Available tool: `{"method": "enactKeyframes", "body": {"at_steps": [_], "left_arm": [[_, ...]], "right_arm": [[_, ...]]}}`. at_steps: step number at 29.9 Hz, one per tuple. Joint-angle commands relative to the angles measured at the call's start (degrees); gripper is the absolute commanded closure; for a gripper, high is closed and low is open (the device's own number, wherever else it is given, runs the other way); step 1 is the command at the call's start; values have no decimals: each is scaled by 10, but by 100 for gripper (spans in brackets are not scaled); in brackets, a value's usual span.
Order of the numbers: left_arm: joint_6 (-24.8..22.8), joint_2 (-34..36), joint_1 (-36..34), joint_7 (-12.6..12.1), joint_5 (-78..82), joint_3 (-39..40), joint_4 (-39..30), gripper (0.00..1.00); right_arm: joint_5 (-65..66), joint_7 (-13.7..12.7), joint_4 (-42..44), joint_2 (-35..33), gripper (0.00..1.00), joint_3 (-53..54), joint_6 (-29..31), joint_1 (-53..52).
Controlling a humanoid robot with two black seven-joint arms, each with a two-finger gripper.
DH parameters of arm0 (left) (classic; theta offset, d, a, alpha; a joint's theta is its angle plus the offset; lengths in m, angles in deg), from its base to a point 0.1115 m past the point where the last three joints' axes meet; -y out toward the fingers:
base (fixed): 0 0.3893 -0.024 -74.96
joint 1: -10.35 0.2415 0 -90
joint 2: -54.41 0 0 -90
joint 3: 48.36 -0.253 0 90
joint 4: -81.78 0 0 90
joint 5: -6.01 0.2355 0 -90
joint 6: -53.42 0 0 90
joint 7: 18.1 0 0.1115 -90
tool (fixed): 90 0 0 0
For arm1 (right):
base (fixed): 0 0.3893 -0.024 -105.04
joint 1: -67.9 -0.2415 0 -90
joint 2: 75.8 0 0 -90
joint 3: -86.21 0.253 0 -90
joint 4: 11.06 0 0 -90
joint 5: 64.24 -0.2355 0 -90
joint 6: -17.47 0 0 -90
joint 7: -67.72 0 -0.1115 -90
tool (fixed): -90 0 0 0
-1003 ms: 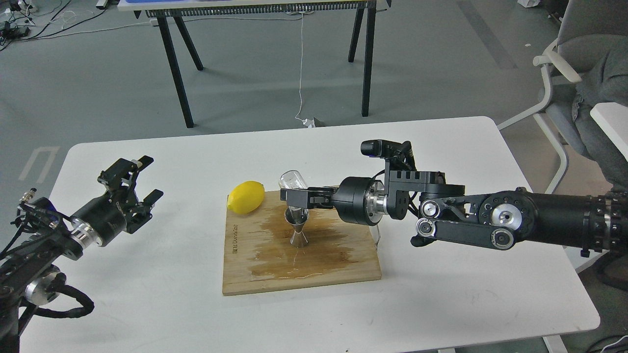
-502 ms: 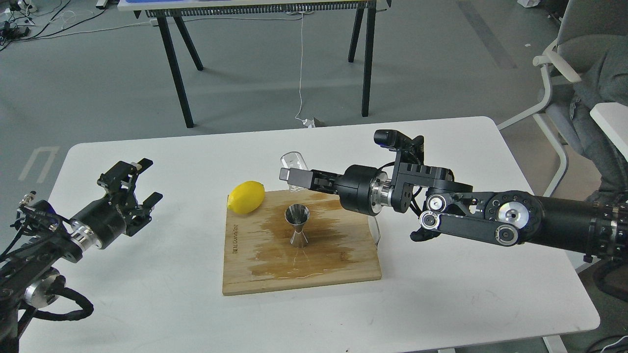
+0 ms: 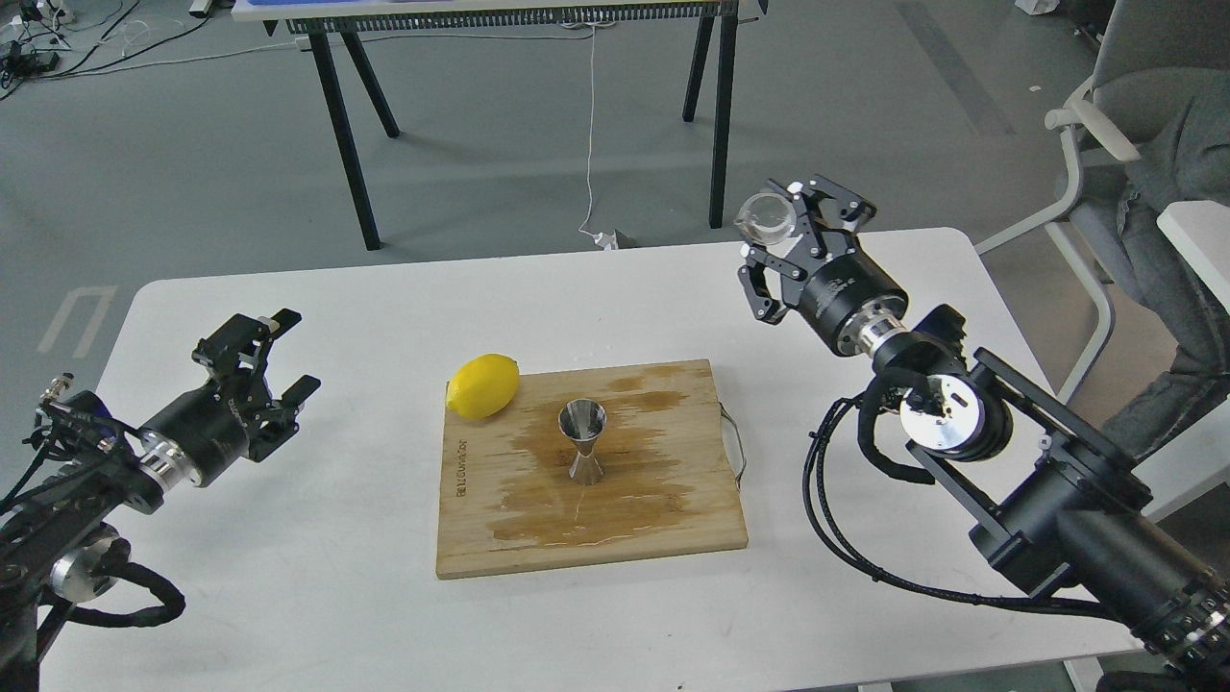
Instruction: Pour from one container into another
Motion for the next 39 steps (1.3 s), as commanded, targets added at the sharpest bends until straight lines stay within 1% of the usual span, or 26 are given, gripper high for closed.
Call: {"method": "enactKeyframes", "body": {"at_steps": [1, 4, 7, 15, 21, 26, 29, 34, 37, 39], "left_arm": [[0, 2, -1, 0, 0, 0, 0, 1], [0, 2, -2, 0, 0, 0, 0, 1], [0, 2, -4, 0, 0, 0, 0, 1], [0, 4, -3, 0, -1, 0, 0, 1], [0, 8, -2, 0, -1, 0, 1, 1], [0, 8, -1, 0, -1, 0, 1, 1], [0, 8, 0, 0, 0, 0, 1, 1], [0, 6, -1, 0, -1, 0, 1, 1], [0, 6, -1, 0, 0, 0, 1, 1], [0, 6, -1, 0, 0, 0, 1, 1]], "right_arm": [[-142, 1, 45, 6, 76, 71, -4, 47], [-180, 1, 60, 7, 77, 89, -39, 65], [-183, 1, 69, 9, 77, 96, -82, 66], [-183, 1, 71, 50, 76, 114, -145, 66], [-183, 1, 79, 58, 75, 117, -150, 66], [-183, 1, 79, 59, 71, 119, -150, 67], [-183, 1, 80, 59, 62, 122, -150, 67], [-183, 0, 83, 59, 51, 122, -150, 72], [-183, -1, 86, 59, 48, 125, -150, 75], [-183, -1, 89, 59, 47, 125, -150, 76]]}}
